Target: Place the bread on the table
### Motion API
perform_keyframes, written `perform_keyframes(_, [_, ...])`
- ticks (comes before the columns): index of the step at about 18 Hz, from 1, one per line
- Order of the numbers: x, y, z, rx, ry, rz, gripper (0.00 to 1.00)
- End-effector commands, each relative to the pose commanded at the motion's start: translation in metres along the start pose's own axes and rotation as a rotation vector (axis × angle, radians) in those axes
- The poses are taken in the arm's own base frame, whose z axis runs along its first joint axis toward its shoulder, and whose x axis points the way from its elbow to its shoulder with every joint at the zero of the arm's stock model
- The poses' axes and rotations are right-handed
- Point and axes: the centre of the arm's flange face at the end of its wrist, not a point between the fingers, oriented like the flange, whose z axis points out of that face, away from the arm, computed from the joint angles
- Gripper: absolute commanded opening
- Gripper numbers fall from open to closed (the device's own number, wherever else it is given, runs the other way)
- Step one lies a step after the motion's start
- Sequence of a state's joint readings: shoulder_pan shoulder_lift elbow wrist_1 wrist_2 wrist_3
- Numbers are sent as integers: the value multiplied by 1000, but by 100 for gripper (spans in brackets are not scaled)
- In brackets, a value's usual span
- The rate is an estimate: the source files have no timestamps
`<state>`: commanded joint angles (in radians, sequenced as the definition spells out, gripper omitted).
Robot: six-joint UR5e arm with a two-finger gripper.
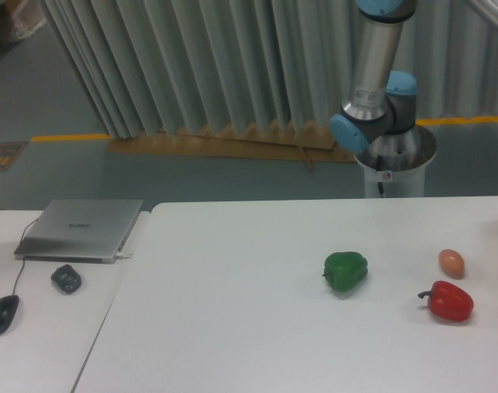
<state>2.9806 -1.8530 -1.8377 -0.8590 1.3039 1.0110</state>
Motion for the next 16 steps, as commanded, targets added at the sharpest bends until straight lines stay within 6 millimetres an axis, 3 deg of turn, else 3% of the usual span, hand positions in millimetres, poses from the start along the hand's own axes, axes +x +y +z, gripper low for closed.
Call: perform_keyframes(16, [-2,-3,2,0,1,-3,99])
